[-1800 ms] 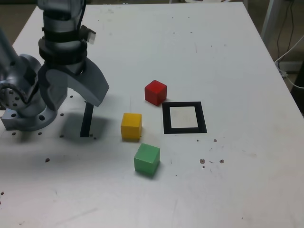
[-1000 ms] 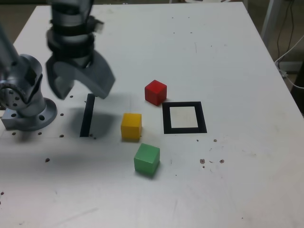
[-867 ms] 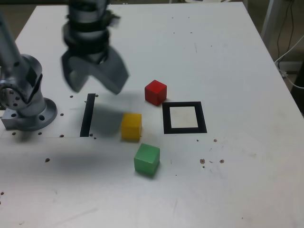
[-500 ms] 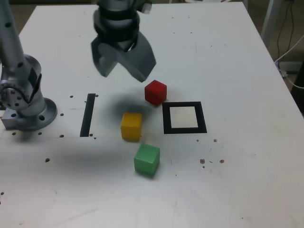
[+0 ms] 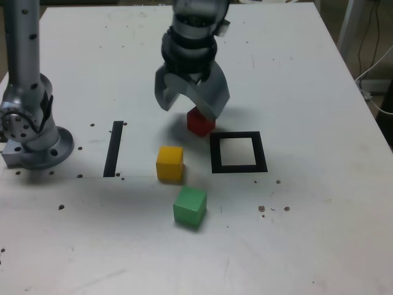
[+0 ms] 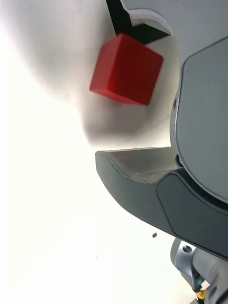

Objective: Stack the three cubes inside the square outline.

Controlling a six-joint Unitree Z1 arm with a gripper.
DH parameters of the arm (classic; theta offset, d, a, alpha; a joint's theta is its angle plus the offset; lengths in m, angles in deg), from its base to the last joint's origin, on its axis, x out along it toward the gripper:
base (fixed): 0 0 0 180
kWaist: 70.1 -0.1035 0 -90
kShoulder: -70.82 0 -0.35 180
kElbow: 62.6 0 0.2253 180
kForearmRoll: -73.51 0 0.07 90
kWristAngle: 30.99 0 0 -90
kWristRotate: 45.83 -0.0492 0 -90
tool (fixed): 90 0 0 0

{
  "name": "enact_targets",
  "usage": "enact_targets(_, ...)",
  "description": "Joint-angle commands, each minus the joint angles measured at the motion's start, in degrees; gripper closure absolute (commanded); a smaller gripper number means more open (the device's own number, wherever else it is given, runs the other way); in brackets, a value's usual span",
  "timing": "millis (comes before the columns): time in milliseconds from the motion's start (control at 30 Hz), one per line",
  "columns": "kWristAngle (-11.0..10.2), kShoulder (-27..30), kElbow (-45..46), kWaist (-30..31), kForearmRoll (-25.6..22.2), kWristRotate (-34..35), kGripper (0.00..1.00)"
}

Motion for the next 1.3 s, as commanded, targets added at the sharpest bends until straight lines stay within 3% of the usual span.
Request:
enact_targets(0, -0.07, -0.60, -0.29, -0.03, 0.45, 0.25, 0.11)
enact_targets(367, 0.34, -1.17, 1.07, -0.03, 2.40, -0.83, 0.35)
enact_targets(667, 1.11, -1.00, 1.28, -0.03, 3.84, -5.49, 0.42)
enact_targets(933, 1.22, -1.21, 1.22, -0.03, 4.35, -5.97, 0.68)
enact_targets(1100, 1.91, -1.56, 1.03, -0.03, 4.33, -5.97, 0.78)
enact_targets(1267, 2.64, -1.82, 0.83, -0.03, 4.27, -6.03, 0.81)
